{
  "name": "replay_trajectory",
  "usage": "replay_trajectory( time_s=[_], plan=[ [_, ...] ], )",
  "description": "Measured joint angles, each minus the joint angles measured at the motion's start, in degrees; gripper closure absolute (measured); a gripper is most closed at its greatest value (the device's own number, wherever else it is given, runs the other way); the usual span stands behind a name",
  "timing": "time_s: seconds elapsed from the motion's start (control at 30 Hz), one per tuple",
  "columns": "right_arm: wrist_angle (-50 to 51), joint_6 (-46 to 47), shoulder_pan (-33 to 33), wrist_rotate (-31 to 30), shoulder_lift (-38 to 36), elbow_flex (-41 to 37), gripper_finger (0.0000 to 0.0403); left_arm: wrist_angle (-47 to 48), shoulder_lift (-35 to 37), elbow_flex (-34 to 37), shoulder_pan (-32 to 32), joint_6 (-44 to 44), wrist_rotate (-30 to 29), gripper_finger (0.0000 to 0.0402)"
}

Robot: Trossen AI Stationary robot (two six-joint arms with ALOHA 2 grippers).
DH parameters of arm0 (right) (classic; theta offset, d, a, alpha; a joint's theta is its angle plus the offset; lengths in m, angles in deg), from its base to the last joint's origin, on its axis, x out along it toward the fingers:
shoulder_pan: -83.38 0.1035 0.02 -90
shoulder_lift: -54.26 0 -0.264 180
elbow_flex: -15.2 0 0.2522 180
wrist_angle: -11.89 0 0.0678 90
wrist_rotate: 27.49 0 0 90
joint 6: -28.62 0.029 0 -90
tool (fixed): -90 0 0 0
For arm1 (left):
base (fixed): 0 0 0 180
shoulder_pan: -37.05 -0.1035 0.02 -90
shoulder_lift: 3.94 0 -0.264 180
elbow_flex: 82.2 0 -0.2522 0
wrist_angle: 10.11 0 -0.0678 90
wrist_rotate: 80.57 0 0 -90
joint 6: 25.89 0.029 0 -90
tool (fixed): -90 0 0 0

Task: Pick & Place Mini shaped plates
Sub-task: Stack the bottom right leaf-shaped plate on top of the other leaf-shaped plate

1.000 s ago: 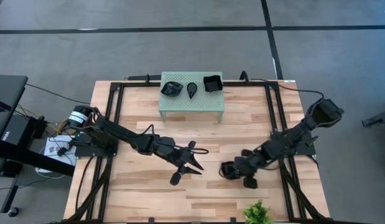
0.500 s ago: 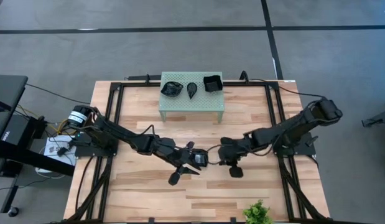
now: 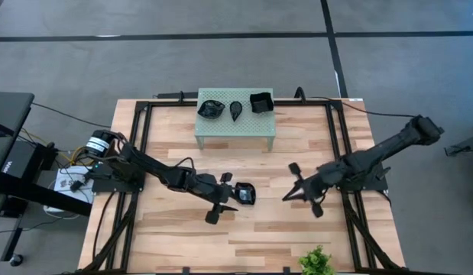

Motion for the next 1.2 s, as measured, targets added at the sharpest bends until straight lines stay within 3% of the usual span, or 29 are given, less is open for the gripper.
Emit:
replay_trajectory(
  time_s=[0.23,0.53,0.63,0.87,1.0,1.2],
  plan=[
    [-4.6,3.4,-7.5,-0.3,-8.7,-8.0,0.0402,-0.9,-8.9,-1.9,-0.8,0.7,0.0,0.0236],
    [-2.7,4.6,-14.4,0.1,-9.3,-8.4,0.0402,-1.3,-16.0,-6.7,-3.0,0.7,-0.1,0.0255],
    [0.4,4.5,-14.9,0.1,-8.9,-8.4,0.0402,-1.1,-16.0,-6.6,-3.0,0.5,-0.1,0.0282],
    [2.7,3.2,-15.2,0.1,-9.0,-8.4,0.0402,-0.9,-16.0,-6.6,-3.5,-1.3,-0.5,0.0391],
    [2.7,3.2,-15.2,0.1,-9.0,-8.4,0.0402,-0.9,-16.0,-6.6,-3.8,-3.6,-0.7,0.0375],
    [2.7,3.3,-15.2,0.1,-9.0,-8.4,0.0402,-0.9,-16.0,-6.6,-2.2,-0.2,-0.9,0.0303]
  ],
)
